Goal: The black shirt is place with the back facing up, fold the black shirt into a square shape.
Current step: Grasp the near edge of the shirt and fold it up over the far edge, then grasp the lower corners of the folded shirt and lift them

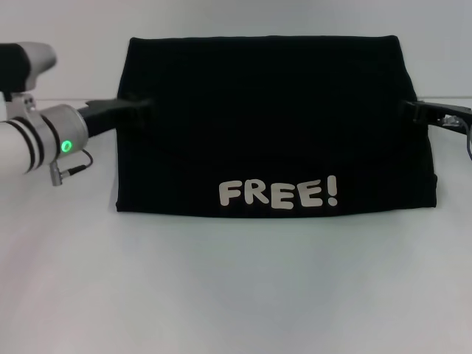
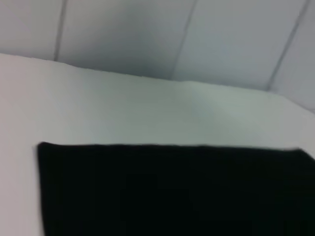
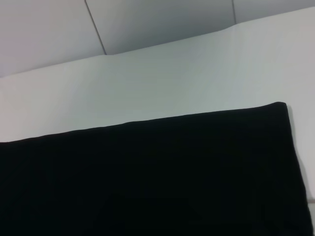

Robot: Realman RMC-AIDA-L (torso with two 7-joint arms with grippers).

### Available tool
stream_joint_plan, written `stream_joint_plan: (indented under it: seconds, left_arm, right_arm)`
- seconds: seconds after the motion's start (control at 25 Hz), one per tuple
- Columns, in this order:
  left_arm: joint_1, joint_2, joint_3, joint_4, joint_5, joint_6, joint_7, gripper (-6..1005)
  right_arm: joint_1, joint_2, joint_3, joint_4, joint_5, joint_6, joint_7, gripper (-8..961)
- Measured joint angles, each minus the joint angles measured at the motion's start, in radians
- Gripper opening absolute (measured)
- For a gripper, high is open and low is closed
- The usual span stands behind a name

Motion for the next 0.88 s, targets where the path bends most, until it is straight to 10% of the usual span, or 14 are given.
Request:
stream_joint_plan:
  seconds: [0.28, 0.6, 0.88]
  left_arm:
    - [-0.011, -0.013, 0.074, 0.013, -0.003, -0.031, -0.004, 500]
    - [0.039, -0.007, 0.156, 0.141, 0.002, 0.016, -0.178, 667]
    - [0.184, -0.003, 0.228, 0.324, -0.003, 0.343, -0.369, 759]
  right_arm:
    - [0.004, 0.006, 0.003, -0.013, 0.018, 0.051, -0.002, 414]
    - [-0.039, -0.01, 0.0, -0.048, 0.129, -0.081, -0.01, 596]
    - [-0.134, -0.035, 0.0, -0.073, 0.133, -0.357, 0.0, 618]
